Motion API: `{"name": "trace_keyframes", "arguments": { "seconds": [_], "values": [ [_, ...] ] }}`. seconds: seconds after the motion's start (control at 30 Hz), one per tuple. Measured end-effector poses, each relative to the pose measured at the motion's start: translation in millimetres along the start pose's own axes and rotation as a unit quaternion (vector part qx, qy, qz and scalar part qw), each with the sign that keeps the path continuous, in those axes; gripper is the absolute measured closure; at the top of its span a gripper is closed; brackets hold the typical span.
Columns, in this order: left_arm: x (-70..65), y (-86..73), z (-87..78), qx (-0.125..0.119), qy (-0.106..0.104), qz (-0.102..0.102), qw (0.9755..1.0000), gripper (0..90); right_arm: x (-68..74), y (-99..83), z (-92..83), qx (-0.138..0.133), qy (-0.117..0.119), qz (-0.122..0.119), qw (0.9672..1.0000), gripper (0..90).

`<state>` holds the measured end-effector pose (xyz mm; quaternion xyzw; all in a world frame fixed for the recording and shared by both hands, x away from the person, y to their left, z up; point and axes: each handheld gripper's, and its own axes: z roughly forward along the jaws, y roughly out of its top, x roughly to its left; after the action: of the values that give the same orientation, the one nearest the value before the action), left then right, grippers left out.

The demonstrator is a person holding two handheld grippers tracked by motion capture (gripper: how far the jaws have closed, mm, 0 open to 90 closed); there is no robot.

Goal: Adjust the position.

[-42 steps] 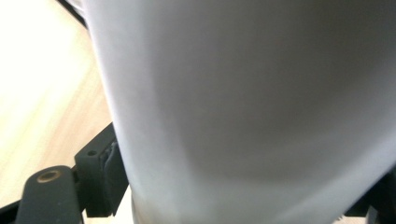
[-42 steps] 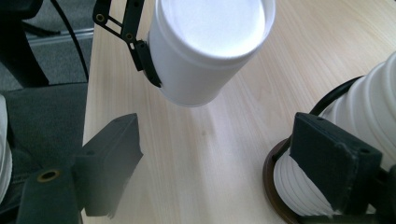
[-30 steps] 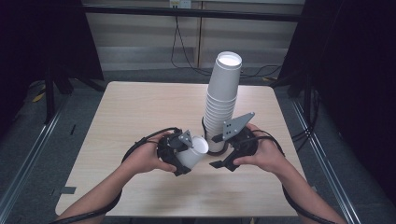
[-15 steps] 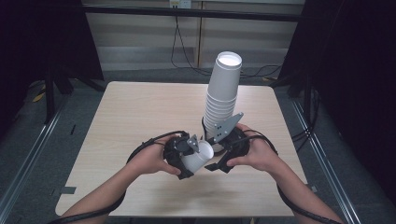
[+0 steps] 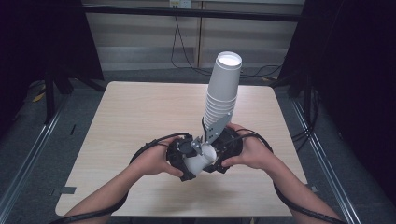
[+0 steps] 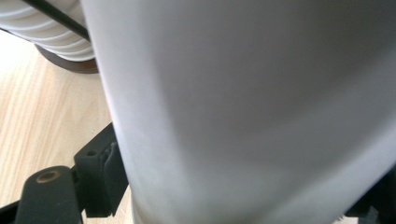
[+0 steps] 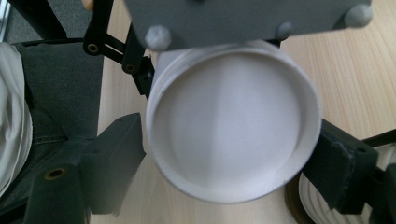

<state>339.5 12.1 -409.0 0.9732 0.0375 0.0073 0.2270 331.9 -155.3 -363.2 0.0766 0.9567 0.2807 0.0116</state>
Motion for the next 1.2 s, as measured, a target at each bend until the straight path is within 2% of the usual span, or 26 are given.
{"name": "trace_keyframes", "arguments": {
  "seconds": [0.17, 0.23, 0.4, 0.57, 0.6, 0.67, 0.7, 0.73, 0.9, 0.93, 0.97, 1.0, 1.03, 1.13, 1.17, 1.2],
  "values": [
    [-0.7, 0.7, 0.6, 0.004, -0.001, 0.002, 1.0, 16.1, 0.2, 4.3, 4.0, 0.012, 0.006, 0.002, 0.9999, 19.2],
    [-1.5, 0.6, 0.8, 0.002, -0.004, -0.001, 1.0, 16.0, -0.2, 5.1, 5.0, 0.017, 0.009, -0.004, 0.9998, 19.7],
    [-1.9, 1.7, 0.5, 0.0, -0.008, 0.001, 1.0, 16.0, -1.2, 5.6, 6.7, 0.015, 0.013, 0.001, 0.9998, 21.0],
    [-1.5, 3.8, 0.3, 0.0, -0.006, 0.014, 0.9999, 16.1, -1.5, 6.0, 8.4, 0.012, 0.018, 0.003, 0.9998, 22.6],
    [-3.2, 3.6, 1.4, -0.013, -0.009, -0.003, 0.9999, 16.0, -1.8, 6.0, 8.6, 0.009, 0.017, 0.005, 0.9998, 22.5],
    [-3.5, 3.7, 1.7, -0.014, -0.007, -0.005, 0.9999, 16.1, -2.2, 5.9, 8.4, 0.003, 0.018, 0.005, 0.9998, 22.8],
    [-2.3, 4.1, 0.9, -0.006, -0.009, 0.004, 0.9999, 16.1, -2.3, 5.8, 8.4, 0.003, 0.018, 0.003, 0.9998, 22.8],
    [-2.7, 4.0, 1.6, -0.007, -0.012, 0.002, 0.9999, 16.1, -3.0, 5.7, 8.8, 0.002, 0.02, 0.001, 0.9998, 22.8],
    [-1.2, 4.3, 1.5, -0.006, -0.011, 0.008, 0.9999, 16.2, -2.8, 5.2, 9.9, -0.002, 0.018, 0.01, 0.9998, 22.0],
    [-4.1, 4.3, 3.5, -0.02, -0.012, -0.01, 0.9997, 16.2, -2.7, 5.3, 10.3, -0.002, 0.018, 0.009, 0.9998, 22.7],
    [-4.2, 4.3, 3.4, -0.02, -0.011, -0.01, 0.9997, 16.3, -2.5, 5.4, 10.6, -0.003, 0.02, 0.013, 0.9997, 22.9],
    [-1.2, 4.6, 1.3, -0.005, -0.009, 0.009, 0.9999, 16.4, -2.5, 5.4, 10.8, -0.006, 0.021, 0.014, 0.9997, 23.3],
    [-0.9, 4.2, 0.9, -0.005, -0.008, 0.01, 0.9999, 16.6, -2.2, 5.5, 10.8, -0.007, 0.017, 0.013, 0.9998, 23.9],
    [-0.9, 2.1, 1.0, -0.013, -0.013, 0.008, 0.9998, 16.5, -2.1, 4.5, 11.1, -0.014, 0.015, 0.014, 0.9997, 24.7],
    [-3.4, 1.4, 2.8, -0.028, -0.017, -0.009, 0.9994, 15.7, -2.2, 4.2, 11.0, -0.015, 0.016, 0.012, 0.9997, 24.7],
    [-2.7, 0.6, 2.8, -0.032, -0.016, -0.005, 0.9994, 15.2, -2.1, 4.1, 10.7, -0.014, 0.02, 0.014, 0.9996, 24.7]
  ]
}}
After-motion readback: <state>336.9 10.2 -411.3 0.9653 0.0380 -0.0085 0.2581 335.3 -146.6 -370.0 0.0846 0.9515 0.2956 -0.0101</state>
